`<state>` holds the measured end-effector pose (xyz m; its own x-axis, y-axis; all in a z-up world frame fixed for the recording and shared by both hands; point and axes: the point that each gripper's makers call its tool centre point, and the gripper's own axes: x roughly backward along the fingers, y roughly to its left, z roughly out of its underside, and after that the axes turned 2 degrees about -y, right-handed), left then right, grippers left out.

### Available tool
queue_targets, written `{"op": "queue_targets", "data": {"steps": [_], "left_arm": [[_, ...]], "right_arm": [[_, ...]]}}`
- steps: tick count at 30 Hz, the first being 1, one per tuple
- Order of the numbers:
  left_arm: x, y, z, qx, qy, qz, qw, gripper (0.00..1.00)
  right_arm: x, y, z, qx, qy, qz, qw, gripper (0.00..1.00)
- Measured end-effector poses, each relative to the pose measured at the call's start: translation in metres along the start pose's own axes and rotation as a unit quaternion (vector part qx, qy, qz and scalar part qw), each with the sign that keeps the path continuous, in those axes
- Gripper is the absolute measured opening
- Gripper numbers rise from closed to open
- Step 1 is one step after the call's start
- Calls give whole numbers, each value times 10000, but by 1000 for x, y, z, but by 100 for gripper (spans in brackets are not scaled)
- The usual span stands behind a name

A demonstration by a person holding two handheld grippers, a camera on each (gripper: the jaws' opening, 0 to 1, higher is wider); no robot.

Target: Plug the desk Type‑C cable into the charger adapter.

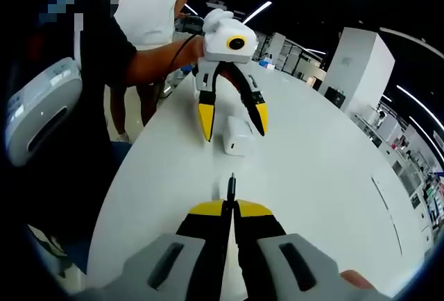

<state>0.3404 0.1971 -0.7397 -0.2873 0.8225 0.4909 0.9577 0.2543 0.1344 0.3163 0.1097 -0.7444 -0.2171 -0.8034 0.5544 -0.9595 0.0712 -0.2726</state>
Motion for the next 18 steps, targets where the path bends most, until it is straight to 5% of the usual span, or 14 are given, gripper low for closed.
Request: {"op": "queue_targets", "data": {"steps": [18], "left_arm": [[-6, -1, 5, -165, 261, 225, 9993, 32]], "right_arm": [[-5, -1, 0, 27, -5, -51, 10000, 3]]}}
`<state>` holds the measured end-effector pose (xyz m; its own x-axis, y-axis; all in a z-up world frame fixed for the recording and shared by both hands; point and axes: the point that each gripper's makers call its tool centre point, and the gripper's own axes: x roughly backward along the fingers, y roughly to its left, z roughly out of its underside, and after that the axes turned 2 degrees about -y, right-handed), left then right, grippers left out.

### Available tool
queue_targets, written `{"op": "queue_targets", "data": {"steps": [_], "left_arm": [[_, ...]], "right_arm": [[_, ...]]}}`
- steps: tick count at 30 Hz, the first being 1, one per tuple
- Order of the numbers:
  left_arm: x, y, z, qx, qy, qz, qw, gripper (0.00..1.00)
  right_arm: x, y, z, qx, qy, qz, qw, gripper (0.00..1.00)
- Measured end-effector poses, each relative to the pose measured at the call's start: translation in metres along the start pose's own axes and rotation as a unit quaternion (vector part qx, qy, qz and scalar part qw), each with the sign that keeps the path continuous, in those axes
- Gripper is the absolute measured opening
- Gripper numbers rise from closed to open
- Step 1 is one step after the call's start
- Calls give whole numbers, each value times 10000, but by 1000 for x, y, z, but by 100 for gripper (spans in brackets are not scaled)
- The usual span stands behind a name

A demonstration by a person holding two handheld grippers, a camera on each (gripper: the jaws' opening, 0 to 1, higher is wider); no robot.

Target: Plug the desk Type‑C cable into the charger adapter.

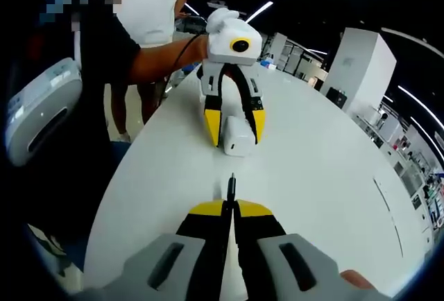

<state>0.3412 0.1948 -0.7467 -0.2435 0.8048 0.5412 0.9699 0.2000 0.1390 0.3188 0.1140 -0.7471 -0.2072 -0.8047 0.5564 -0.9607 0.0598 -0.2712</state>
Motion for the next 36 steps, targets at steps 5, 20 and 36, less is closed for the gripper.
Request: {"op": "queue_targets", "data": {"steps": [5, 20, 36], "left_arm": [[0, 2, 0, -33, 21, -7, 10000, 28], [-2, 3, 0, 162, -63, 314, 9994, 26], [-4, -3, 0, 96, -25, 605, 9981, 26]], "right_arm": [[-2, 0, 0, -1, -1, -19, 10000, 3], [-15, 2, -7, 74, -57, -139, 9999, 3], [-22, 4, -11, 57, -139, -211, 9997, 3]]}}
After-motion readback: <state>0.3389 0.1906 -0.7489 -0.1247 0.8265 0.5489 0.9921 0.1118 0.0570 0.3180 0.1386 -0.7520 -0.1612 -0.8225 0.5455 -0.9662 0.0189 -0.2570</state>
